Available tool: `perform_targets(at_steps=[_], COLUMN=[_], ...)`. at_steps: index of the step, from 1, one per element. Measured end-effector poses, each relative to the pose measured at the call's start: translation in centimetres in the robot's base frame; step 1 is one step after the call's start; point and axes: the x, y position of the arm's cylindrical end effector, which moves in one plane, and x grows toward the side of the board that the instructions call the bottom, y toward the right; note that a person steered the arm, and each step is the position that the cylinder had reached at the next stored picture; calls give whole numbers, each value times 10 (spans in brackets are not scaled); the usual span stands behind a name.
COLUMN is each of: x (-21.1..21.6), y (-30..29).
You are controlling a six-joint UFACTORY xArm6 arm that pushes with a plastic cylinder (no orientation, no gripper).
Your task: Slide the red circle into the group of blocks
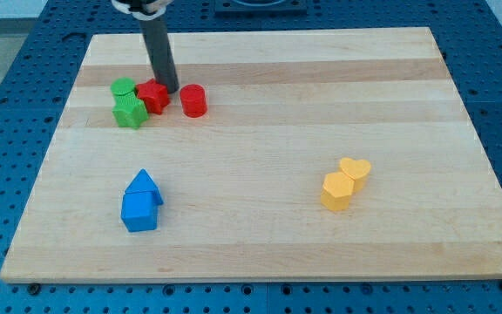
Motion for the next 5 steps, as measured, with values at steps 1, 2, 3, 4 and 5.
perform_targets(at_steps=[1,2,3,4,5], x=[0,-3,-13,-9,2], y=[-22,-21,35,70,70])
